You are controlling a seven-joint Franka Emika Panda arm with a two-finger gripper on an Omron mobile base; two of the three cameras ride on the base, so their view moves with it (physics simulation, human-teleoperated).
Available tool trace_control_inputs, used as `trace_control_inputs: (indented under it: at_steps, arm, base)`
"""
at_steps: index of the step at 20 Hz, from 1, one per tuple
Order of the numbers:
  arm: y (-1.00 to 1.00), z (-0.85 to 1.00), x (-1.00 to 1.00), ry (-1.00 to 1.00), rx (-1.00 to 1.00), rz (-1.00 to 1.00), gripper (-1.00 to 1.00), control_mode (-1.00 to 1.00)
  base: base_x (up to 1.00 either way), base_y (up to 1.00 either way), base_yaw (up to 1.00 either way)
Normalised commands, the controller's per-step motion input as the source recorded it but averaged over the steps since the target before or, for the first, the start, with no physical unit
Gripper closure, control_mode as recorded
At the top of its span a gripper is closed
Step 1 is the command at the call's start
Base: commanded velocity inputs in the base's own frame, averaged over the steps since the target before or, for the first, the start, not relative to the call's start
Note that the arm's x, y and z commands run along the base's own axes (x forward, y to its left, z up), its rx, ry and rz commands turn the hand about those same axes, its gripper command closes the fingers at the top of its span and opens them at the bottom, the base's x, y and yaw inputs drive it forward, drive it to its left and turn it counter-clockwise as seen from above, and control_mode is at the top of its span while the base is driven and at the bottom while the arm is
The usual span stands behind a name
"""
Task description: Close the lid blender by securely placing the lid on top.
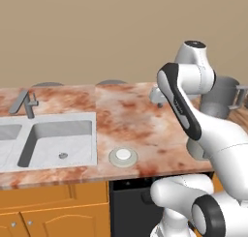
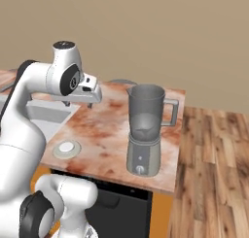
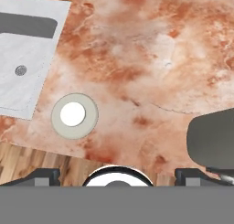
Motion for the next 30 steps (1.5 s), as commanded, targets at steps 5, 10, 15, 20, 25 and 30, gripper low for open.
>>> trace_control_inputs:
  at_steps: [5, 10, 15, 20, 25, 30]
  arm:
    - [0.0, 0.0, 0.0, 0.0, 0.0, 0.0, -1.0, 1.0]
    - [0.0, 0.0, 0.0, 0.0, 0.0, 0.0, -1.0, 1.0]
    - [0.27, -0.4, -0.27, 0.0, -0.07, 0.0, -1.0, -1.0]
    - [0.88, -0.98, -0.47, 0.07, -0.14, 0.0, -1.0, -1.0]
    - [0.87, -1.0, -0.17, 0.15, -0.02, 0.0, -1.0, -1.0]
    - [0.38, -0.68, 0.01, 0.14, 0.02, 0.0, -1.0, -1.0]
  base:
    - [0.29, 0.0, 0.0]
    - [0.03, 0.0, 0.0]
    - [0.0, 0.0, 0.0]
    - [0.0, 0.0, 0.0]
    - [0.0, 0.0, 0.0]
    - [0.0, 0.0, 0.0]
